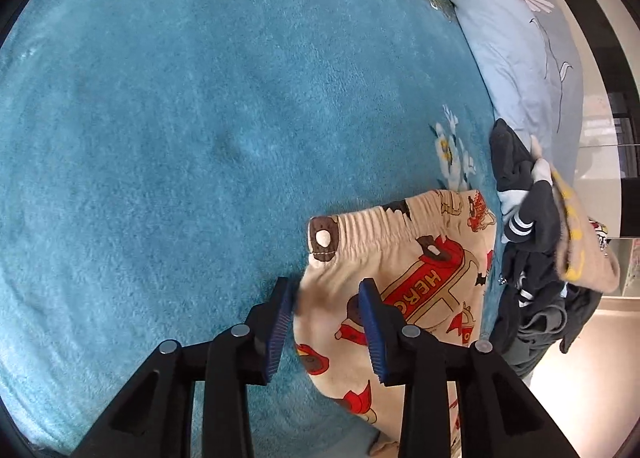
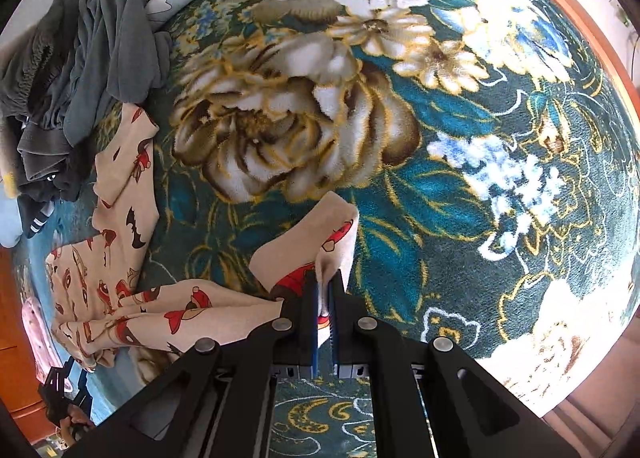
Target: Fold clothes
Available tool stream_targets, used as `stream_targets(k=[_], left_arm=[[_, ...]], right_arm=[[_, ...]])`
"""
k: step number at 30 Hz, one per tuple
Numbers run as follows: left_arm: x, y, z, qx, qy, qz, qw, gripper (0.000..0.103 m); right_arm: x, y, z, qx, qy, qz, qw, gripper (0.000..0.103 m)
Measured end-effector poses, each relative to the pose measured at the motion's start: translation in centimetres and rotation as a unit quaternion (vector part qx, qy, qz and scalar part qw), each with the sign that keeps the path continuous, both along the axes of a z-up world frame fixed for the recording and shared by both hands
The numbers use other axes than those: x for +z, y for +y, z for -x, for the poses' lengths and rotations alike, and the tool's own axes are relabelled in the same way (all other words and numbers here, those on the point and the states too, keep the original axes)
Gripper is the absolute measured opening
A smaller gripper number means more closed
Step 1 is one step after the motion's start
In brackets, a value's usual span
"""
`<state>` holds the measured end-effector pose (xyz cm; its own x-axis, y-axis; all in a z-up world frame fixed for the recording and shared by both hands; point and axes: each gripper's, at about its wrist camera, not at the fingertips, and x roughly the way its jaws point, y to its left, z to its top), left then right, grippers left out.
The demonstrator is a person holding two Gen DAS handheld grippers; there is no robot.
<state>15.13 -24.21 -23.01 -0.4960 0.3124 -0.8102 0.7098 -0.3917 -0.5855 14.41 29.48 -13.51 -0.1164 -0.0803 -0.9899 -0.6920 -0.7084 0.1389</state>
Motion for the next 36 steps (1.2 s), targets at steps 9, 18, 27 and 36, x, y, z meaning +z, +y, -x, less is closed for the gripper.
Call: stream_targets(k=[9, 18, 27, 36], left_arm=[[5.0, -1.1, -1.4, 0.028, 0.156, 0.038, 0.9866, 0.002], [7.9, -1.4, -3.3, 0.041, 0.094, 0.153, 0.9829, 0.003], [6.4, -1.6, -4.1, 0.048, 0.013, 0.170, 0.9842, 0.003], [5.5, -2.0, -4.9, 0.068, -0.009, 0.142, 0.9874, 0.003]], right_arm=[[1.5, 0.4, 0.9, -0.015, 0.046, 0.006, 0.999, 0.004], [4.5, -1.1, -0.6, 0.023, 0.111, 0.001, 0.994, 0.004], [-5.9, -1.4, -6.3, -0.023, -0.002, 0.071, 0.997, 0.005], [-2.1, 1.2, -4.3, -0.004, 0.019, -0.013, 1.000, 0.019]])
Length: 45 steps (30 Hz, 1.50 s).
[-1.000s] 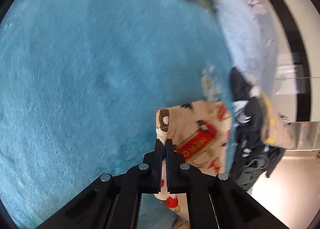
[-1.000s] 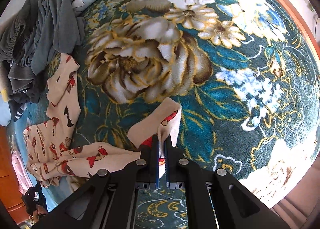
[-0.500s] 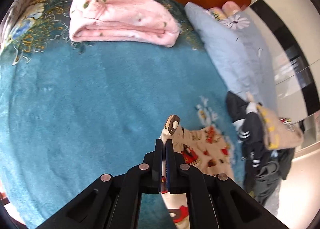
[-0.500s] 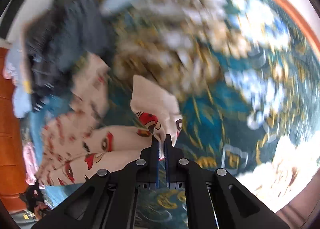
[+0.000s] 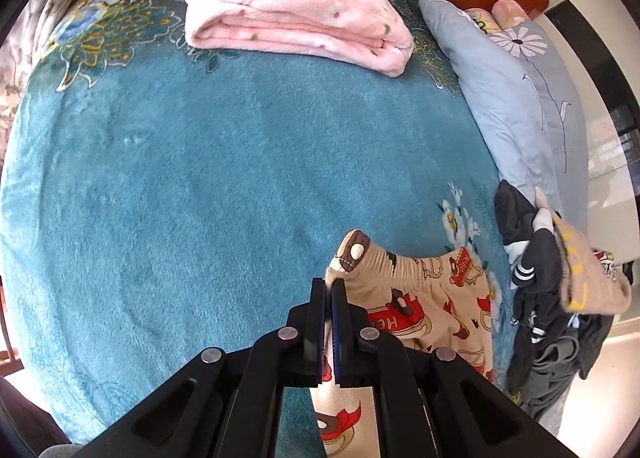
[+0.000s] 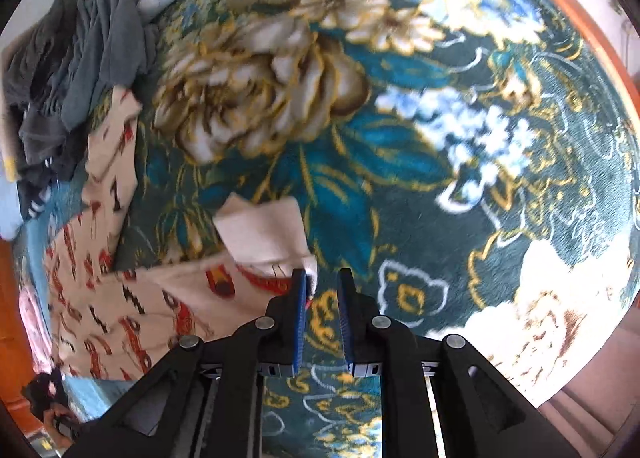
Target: Fold clothes
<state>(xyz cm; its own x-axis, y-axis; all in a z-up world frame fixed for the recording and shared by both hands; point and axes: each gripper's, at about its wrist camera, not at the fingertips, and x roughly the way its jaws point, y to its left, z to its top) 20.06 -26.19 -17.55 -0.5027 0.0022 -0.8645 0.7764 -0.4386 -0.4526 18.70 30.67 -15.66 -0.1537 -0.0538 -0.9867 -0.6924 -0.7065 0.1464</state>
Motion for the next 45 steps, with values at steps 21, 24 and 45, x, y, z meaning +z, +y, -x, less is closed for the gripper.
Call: stream_targets(k=[21, 24, 45], left_arm=[[0.2, 0.2, 0.2, -0.001, 0.000, -0.012, 0.9999, 0.003], [0.4, 0.2, 0.2, 0.000, -0.007, -0.005, 1.0000, 0.003], [0.3, 0.4, 0.3, 0.013, -0.018, -0.001, 0.9998, 0.003]], right_arm=[[-2.8, -4.4, 6.9, 0.134, -0.075, 0.011, 0.988, 0.007], [0.4, -4.5, 7.5, 0.144, -0.028, -0.002, 0.989, 0.006], [-1.3, 5.8, -0.7, -0.051, -0.037, -0.078, 0.995, 0.006]])
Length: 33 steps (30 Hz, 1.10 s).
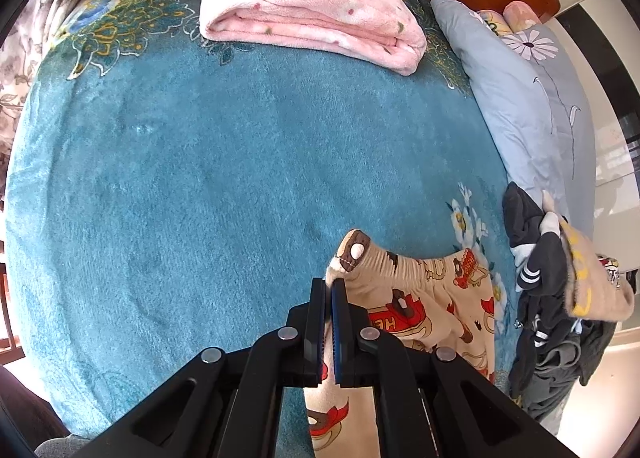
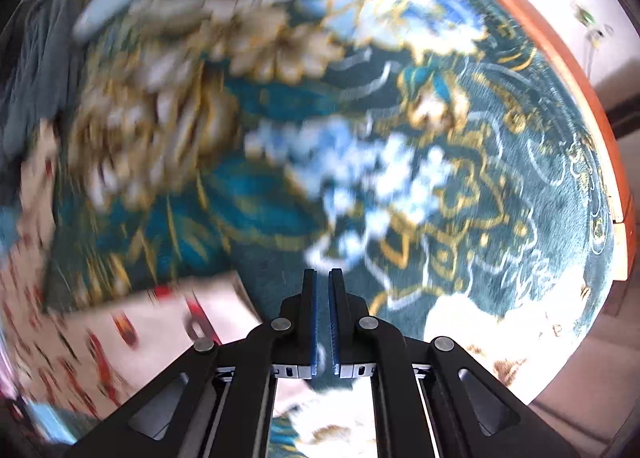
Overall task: Fold clothes
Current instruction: 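Open the left gripper on the waistband while the right gripper regrasps the garment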
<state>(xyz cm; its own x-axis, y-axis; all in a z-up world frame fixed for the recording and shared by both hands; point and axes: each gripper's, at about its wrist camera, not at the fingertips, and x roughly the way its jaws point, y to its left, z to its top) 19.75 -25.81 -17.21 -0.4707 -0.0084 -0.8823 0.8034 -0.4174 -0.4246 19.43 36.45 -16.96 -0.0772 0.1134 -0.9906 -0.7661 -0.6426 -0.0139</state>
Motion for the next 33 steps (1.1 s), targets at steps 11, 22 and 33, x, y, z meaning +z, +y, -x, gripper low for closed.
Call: stream_targets(k=[11, 22, 33], left_arm=[[-0.8, -0.4, -1.4, 0.044, 0.025, -0.042, 0.9978, 0.028], [-0.4, -0.2, -3.1, 0.077, 0.059, -0.045, 0.9943, 0.059], [-0.5, -0.3, -2.8, 0.063, 0.069, -0.049, 0.9944, 0.059]], right_arm=[[1.5, -14.2, 23.0, 0.184, 0.131, 0.090, 0.970, 0.047], [-2.7, -25.6, 35.3, 0.266, 0.045, 0.011, 0.963, 0.058], [3.7, -23.7, 33.3, 0.206, 0.122, 0.046, 0.970, 0.006]])
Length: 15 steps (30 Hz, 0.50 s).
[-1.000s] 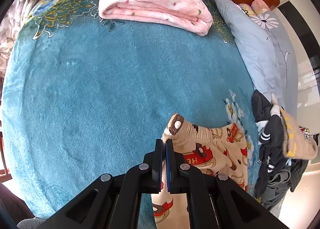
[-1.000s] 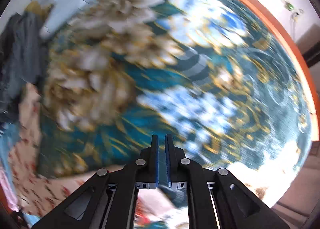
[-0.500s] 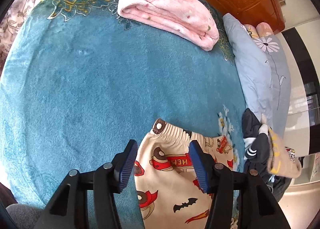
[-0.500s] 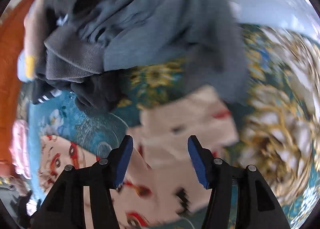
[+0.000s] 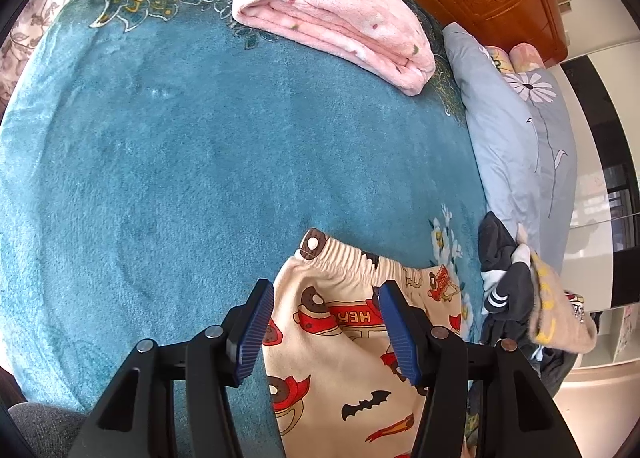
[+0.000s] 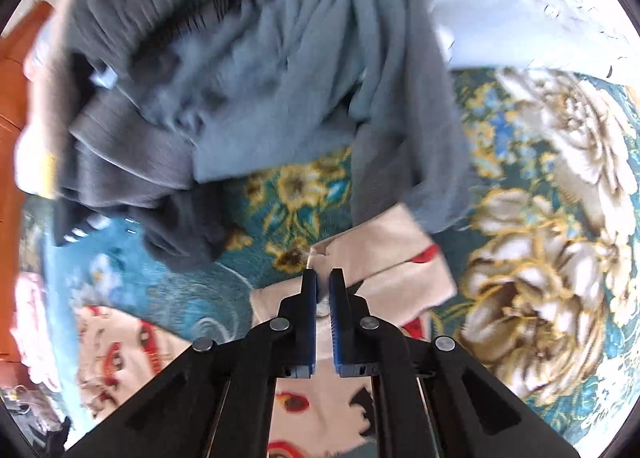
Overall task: Fold clothes
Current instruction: 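Open the left gripper on the waistband while the right gripper regrasps the garment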
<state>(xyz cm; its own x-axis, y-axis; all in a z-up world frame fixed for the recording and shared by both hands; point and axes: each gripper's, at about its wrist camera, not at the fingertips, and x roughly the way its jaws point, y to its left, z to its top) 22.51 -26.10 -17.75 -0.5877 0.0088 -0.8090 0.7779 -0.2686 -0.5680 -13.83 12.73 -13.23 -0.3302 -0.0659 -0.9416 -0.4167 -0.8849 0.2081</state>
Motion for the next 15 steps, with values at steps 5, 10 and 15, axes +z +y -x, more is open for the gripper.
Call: stream_targets(k=[5, 10, 15], left_arm=[[0.3, -0.3, -0.3, 0.002, 0.013, -0.006, 0.9999, 0.059], [0.6, -0.2, -0.4, 0.001, 0.019, -0.002, 0.9998, 0.059], [0.6, -0.1, -0.3, -0.002, 0.017, -0.003, 0.9998, 0.059]], right_arm=[[7.9, 3.7, -3.4, -0.013, 0.090, 0.012, 0.996, 0.006], [15.9, 10.2, -10.4, -0.036, 0.167, -0.024, 0.985, 0.006], [13.0, 16.4, -16.9, -0.105, 0.118, -0.090, 0.983, 0.006]])
